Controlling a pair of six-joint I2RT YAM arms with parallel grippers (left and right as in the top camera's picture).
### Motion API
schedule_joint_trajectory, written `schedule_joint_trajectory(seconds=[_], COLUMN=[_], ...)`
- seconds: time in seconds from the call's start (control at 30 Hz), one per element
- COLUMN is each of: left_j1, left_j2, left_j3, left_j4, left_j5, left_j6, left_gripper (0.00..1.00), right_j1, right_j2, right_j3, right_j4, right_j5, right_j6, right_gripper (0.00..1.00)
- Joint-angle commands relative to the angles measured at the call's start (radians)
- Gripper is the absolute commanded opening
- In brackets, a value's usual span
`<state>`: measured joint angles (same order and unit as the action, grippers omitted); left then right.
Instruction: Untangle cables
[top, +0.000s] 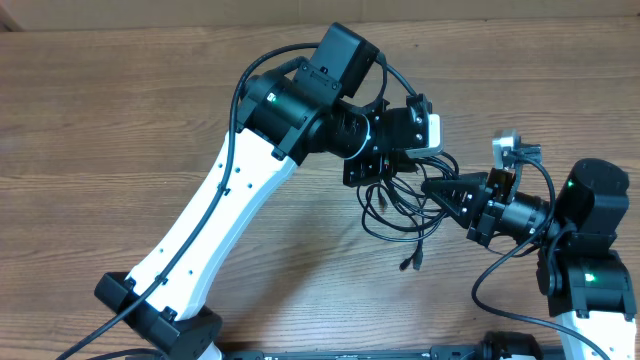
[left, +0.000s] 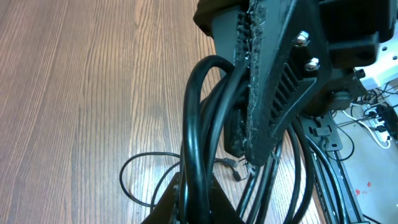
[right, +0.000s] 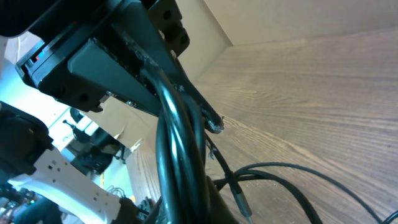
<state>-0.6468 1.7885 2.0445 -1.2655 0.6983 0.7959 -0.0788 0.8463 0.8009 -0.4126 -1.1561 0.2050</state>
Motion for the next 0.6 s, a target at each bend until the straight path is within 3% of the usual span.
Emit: schedule_joint_trajectory(seconds=[0.0, 0.13, 0.23, 0.57], left_j1=[-0.012, 0.0, 0.023, 0.089], left_j2=[-0.022, -0.022, -0.026, -0.075], left_j3=[0.017, 0.018, 0.021, 0.034], left_j4=[-0.013, -0.005, 0.019, 0.148], left_j5=[-0.029, -0.156, -0.209, -0.215], left_j6=[0.001, -0.099, -0.217, -0.558], left_gripper=[0.04, 0.04, 0.04, 0.04], right_j1=[-0.006, -0.006, -0.006, -0.006], right_j2=[-0.003, -0.003, -0.003, 0.061], right_j3=[0.003, 0.003, 0.003, 0.003], right_j4=[0.006, 0.006, -0.005, -0.03], right_j5=[0.003, 0.022, 0.075, 0.088], right_j6=[0.0, 0.0, 0.003, 0.003], right_gripper=[0.44, 0.84, 1.0, 1.0])
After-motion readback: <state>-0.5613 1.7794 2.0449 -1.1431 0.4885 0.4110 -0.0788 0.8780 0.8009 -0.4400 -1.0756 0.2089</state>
